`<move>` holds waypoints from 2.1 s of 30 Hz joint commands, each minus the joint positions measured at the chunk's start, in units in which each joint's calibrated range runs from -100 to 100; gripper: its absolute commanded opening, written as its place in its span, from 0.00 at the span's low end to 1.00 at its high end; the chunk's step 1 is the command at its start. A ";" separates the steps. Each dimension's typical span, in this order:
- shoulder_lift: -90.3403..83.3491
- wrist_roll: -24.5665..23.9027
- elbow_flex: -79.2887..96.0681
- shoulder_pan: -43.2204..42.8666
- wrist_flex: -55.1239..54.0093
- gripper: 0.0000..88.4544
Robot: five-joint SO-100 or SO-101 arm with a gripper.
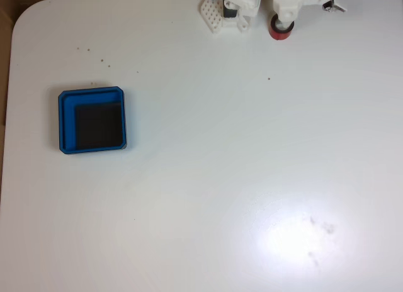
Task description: Pick the red roll and drop it in the blue box
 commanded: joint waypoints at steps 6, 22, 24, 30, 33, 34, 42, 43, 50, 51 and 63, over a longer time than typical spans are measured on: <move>0.26 -0.10 2.92 -0.29 -0.78 0.37; 0.26 -0.10 4.44 -0.19 -0.86 0.37; 0.26 -0.10 4.44 -0.19 -0.86 0.37; 0.26 -0.10 5.79 -0.09 -0.95 0.37; 0.09 -0.18 6.87 -0.09 -0.95 0.37; 0.09 -0.18 6.87 -0.09 -0.95 0.37; 0.09 -0.18 7.05 0.00 -0.95 0.37; 0.09 -0.18 7.05 0.00 -0.95 0.37; 0.18 -0.10 7.14 0.00 -0.95 0.37; 0.18 -0.10 7.14 0.00 -0.95 0.37; 0.09 0.08 7.14 0.00 -0.95 0.37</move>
